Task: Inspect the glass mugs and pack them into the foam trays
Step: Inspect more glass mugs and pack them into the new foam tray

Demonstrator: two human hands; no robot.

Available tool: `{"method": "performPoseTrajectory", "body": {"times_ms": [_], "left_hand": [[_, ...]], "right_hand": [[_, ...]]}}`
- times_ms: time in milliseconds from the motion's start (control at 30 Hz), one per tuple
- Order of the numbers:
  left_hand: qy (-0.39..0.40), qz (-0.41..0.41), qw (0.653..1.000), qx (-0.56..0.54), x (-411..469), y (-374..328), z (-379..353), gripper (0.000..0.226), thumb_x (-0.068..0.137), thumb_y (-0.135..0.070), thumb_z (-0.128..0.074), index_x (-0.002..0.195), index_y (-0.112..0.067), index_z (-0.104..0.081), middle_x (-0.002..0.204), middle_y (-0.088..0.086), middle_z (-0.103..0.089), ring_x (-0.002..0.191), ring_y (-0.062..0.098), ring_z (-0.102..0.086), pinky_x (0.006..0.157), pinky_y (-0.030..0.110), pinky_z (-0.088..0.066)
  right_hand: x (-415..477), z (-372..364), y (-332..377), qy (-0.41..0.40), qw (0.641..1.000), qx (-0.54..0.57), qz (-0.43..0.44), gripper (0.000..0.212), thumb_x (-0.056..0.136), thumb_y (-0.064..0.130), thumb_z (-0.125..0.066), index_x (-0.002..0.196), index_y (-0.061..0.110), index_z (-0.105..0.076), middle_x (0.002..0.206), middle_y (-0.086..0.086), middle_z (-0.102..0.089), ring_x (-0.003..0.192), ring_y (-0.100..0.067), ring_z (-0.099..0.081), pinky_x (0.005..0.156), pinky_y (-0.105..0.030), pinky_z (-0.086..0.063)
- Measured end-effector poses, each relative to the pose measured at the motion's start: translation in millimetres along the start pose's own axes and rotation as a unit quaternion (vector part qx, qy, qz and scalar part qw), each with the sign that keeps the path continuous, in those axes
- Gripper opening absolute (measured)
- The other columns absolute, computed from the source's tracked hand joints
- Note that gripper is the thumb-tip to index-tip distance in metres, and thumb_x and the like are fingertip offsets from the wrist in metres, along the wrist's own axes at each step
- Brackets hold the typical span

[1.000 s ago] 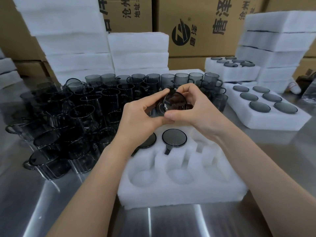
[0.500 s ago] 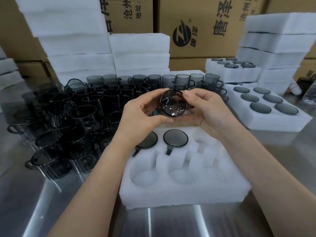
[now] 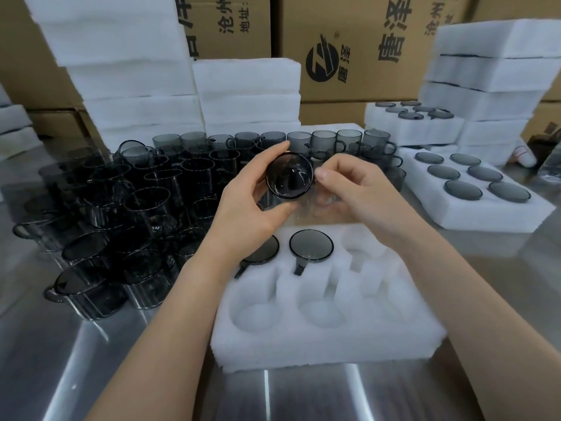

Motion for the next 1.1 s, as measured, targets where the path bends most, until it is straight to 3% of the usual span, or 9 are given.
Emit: {"method": "performPoseTrajectory", "body": {"times_ms": [67, 200, 367, 500, 667, 800, 967, 1033, 1100], "left_hand": [[0.006, 0.003, 1.0, 0.026, 0, 0, -1, 0.075, 0.071, -0.008, -0.073, 0.141, -0.02, -0.047, 0.132, -0.004, -0.057, 0.124, 0.008, -0.055, 0.109, 0.032, -0.043], [0.0, 0.007, 0.998, 0.061, 1, -1, 0, 0.076, 0.066, -0.024, -0.082, 0.135, -0.028, -0.051, 0.127, -0.011, -0.059, 0.119, 0.001, -0.055, 0.106, 0.027, -0.043], [-0.035, 0.028, 0.999, -0.017, 3, 0, 9, 0.066, 0.065, -0.016, -0.086, 0.124, -0.027, -0.058, 0.116, -0.01, -0.066, 0.111, 0.004, -0.062, 0.097, 0.021, -0.047], [-0.043, 0.046, 0.994, -0.088, 5, -3, 12, 0.059, 0.063, -0.015, -0.083, 0.118, -0.024, -0.061, 0.111, -0.005, -0.068, 0.107, 0.007, -0.065, 0.093, 0.023, -0.05], [-0.025, 0.075, 0.987, -0.141, 3, -3, 7, 0.049, 0.071, -0.017, -0.074, 0.118, -0.013, -0.062, 0.105, -0.004, -0.069, 0.093, -0.001, -0.067, 0.077, 0.015, -0.051], [-0.002, 0.136, 0.97, -0.201, 1, 14, 0, 0.041, 0.077, -0.023, -0.066, 0.117, -0.013, -0.064, 0.114, 0.007, -0.069, 0.111, 0.026, -0.065, 0.096, 0.046, -0.053], [0.06, 0.163, 0.956, -0.234, -2, 17, -18, 0.041, 0.083, -0.031, -0.066, 0.117, -0.008, -0.064, 0.105, 0.007, -0.071, 0.096, 0.021, -0.069, 0.077, 0.034, -0.057], [0.076, 0.164, 0.955, -0.237, -3, 16, -22, 0.048, 0.072, -0.034, -0.072, 0.113, -0.012, -0.063, 0.099, 0.003, -0.072, 0.09, 0.018, -0.07, 0.074, 0.032, -0.057], [0.078, 0.155, 0.963, -0.208, -1, 16, -21, 0.052, 0.062, -0.034, -0.077, 0.109, -0.018, -0.062, 0.094, -0.002, -0.074, 0.088, 0.016, -0.069, 0.079, 0.038, -0.058]], "right_hand": [[-1, -5, 2, 0.013, 0.998, -0.06, 0.011, 0.026, 0.097, 0.016, -0.056, 0.071, 0.014, -0.056, 0.062, 0.001, -0.054, 0.054, -0.008, -0.054, 0.056, -0.021, -0.051], [-4, -19, 5, 0.044, 0.997, -0.064, 0.027, 0.028, 0.099, 0.01, -0.051, 0.071, 0.011, -0.055, 0.055, 0.0, -0.05, 0.047, -0.012, -0.049, 0.05, -0.024, -0.046], [-6, -23, 10, 0.083, 0.995, 0.051, 0.036, 0.028, 0.093, 0.026, -0.05, 0.071, 0.019, -0.065, 0.058, -0.003, -0.049, 0.051, -0.016, -0.048, 0.052, -0.026, -0.046], [-7, -25, 13, 0.124, 0.979, 0.153, 0.046, 0.027, 0.093, 0.023, -0.051, 0.079, 0.021, -0.073, 0.058, -0.001, -0.051, 0.048, -0.016, -0.045, 0.05, -0.027, -0.043], [-10, -26, 21, 0.157, 0.971, 0.169, 0.068, 0.018, 0.086, 0.027, -0.061, 0.091, 0.021, -0.077, 0.057, 0.001, -0.049, 0.043, -0.012, -0.04, 0.045, -0.024, -0.038], [-11, -18, 27, 0.122, 0.982, 0.111, 0.091, 0.018, 0.089, 0.012, -0.059, 0.094, 0.02, -0.074, 0.053, 0.01, -0.053, 0.042, -0.006, -0.04, 0.043, -0.017, -0.034], [-9, -8, 25, 0.046, 0.99, 0.104, 0.085, 0.017, 0.085, 0.022, -0.063, 0.075, 0.025, -0.076, 0.041, 0.008, -0.04, 0.038, -0.009, -0.032, 0.043, -0.018, -0.031], [-8, -5, 22, 0.034, 0.99, 0.114, 0.074, 0.019, 0.085, 0.031, -0.066, 0.069, 0.025, -0.075, 0.04, 0.008, -0.039, 0.038, -0.01, -0.032, 0.044, -0.02, -0.031], [-8, -6, 21, 0.031, 0.991, 0.113, 0.072, 0.028, 0.083, 0.045, -0.069, 0.065, 0.025, -0.073, 0.04, 0.008, -0.04, 0.039, -0.01, -0.034, 0.045, -0.021, -0.031]]}}
Point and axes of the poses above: each hand's wrist, its own x-axis towards the middle knuckle, its own z-axis out of the back of the hand, y = z × x, the point moved 10 cm from there along x, towards the middle knuckle
